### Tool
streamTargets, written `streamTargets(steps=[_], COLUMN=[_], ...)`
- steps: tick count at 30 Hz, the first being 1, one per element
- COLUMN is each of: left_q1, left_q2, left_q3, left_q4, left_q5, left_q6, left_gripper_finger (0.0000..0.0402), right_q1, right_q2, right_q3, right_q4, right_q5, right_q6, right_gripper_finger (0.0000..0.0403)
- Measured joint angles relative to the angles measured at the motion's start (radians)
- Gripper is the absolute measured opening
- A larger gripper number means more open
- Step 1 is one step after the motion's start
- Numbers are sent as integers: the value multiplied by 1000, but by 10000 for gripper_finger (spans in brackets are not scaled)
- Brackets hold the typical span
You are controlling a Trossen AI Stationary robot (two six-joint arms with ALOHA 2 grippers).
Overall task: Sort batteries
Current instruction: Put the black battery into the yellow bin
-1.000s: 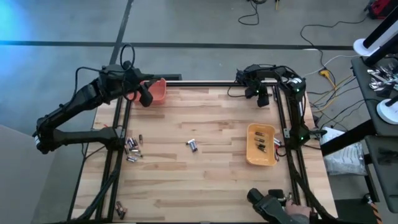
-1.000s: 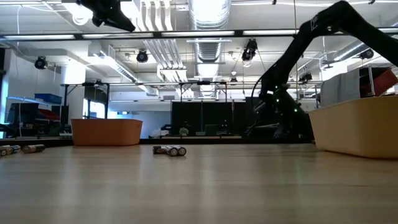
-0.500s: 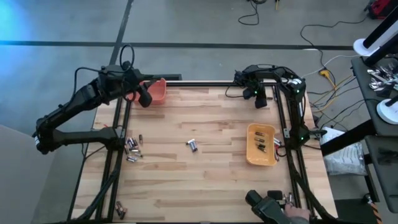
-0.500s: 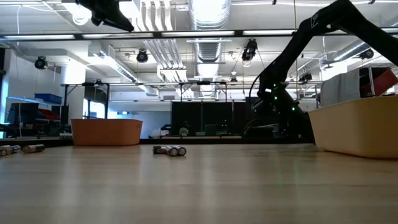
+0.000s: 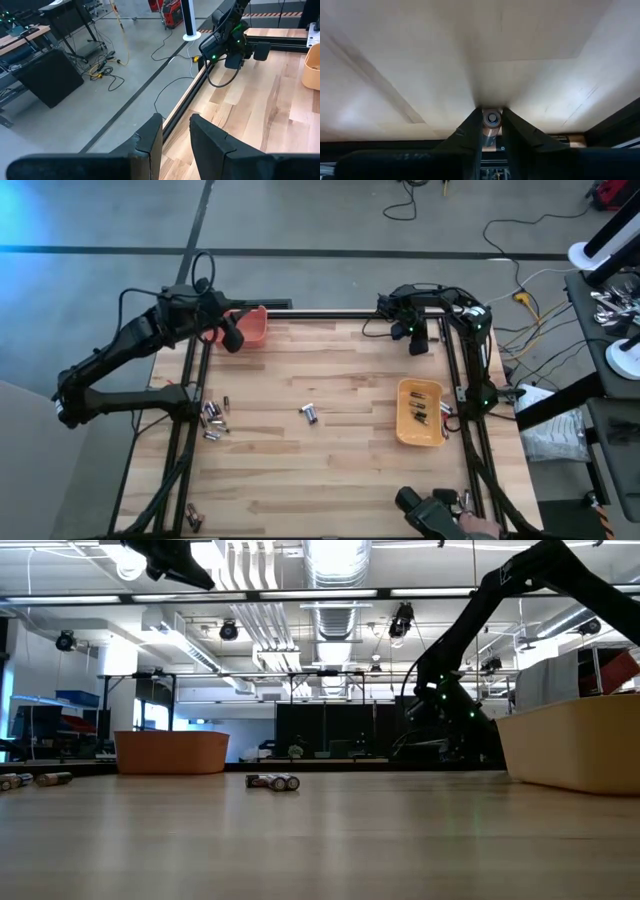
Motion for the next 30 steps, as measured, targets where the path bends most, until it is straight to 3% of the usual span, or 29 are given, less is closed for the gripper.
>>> streamTargets(steps=[10,17,23,30], left_q1=[0,0,0,0], left_q2=[-39,-90,-141,-171], left_q3=[0,0,0,-17], left_q4=[18,45,45,48], left_q5=[5,101,184,258], left_q6=[0,0,-10,-29], left_gripper_finger=[80,80,80,80], right_q1=[6,21,79,246], right_q2=[-28,-93,-221,-428], right_q3=[39,70,71,69], right_q4=[-57,-121,-203,-313], right_q5=[-113,-188,-312,-463], right_q6=[49,79,163,368], right_gripper_finger=[47,46,48,44])
